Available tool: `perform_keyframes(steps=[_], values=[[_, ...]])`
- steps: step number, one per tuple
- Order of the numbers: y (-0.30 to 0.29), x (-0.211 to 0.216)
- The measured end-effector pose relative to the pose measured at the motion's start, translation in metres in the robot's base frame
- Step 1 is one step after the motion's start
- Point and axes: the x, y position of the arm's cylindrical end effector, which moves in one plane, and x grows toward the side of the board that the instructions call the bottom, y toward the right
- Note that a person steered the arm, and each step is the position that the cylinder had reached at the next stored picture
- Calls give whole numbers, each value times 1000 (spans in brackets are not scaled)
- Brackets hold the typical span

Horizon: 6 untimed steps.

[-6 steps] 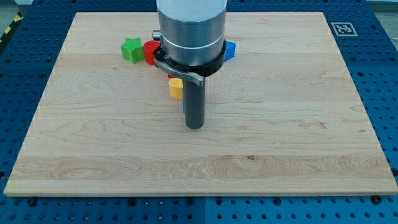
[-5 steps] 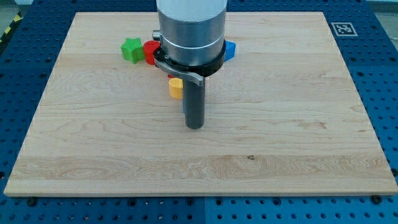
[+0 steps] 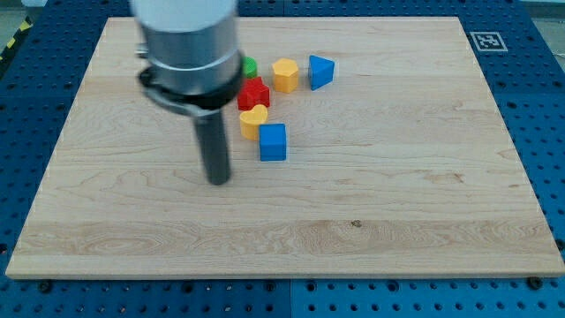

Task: Move your arm to the top center of the board

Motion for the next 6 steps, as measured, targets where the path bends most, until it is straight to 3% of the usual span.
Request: perform_keyframes(steps=[2, 4, 6], values=[[-175, -43], [-196, -100], [-159, -206]])
